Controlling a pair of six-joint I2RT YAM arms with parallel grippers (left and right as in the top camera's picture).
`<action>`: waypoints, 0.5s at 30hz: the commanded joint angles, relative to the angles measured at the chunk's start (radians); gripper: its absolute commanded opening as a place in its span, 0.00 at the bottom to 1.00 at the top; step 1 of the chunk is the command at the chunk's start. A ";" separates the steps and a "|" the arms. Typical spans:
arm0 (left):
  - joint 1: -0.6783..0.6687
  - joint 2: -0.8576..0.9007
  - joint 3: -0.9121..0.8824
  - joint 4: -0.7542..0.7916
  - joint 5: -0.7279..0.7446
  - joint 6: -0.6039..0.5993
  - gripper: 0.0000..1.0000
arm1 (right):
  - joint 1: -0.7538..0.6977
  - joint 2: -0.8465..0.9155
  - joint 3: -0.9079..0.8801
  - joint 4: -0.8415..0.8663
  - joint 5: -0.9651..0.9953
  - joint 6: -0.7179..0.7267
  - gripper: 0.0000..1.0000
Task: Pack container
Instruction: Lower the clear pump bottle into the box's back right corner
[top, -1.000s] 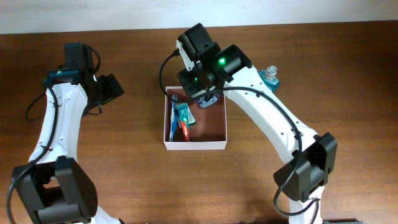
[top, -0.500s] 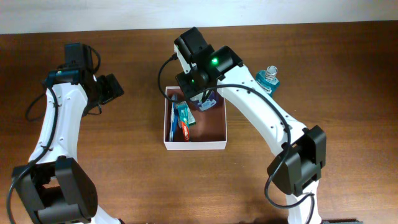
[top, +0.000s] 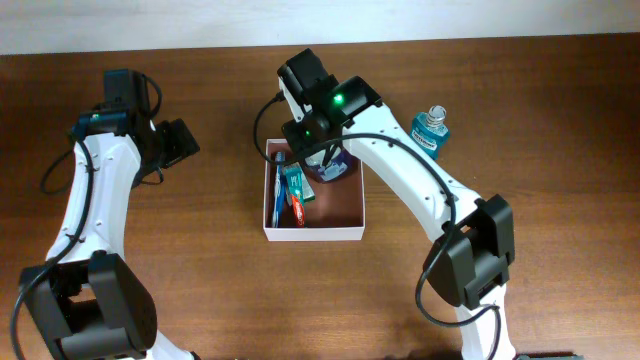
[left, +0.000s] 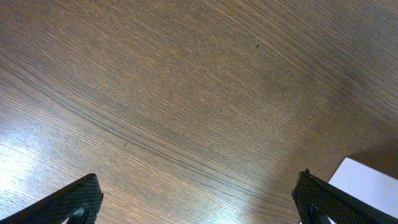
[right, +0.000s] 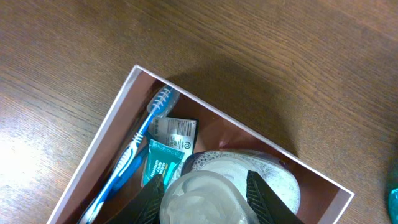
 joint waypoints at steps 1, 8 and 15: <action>0.003 -0.023 0.014 0.000 -0.008 0.005 0.99 | -0.010 -0.003 -0.007 0.010 0.028 0.006 0.35; 0.003 -0.023 0.014 0.000 -0.008 0.005 0.99 | -0.011 -0.003 -0.007 0.004 0.028 0.006 0.51; 0.003 -0.023 0.014 0.000 -0.008 0.005 1.00 | -0.012 -0.003 -0.007 -0.020 0.035 0.006 0.52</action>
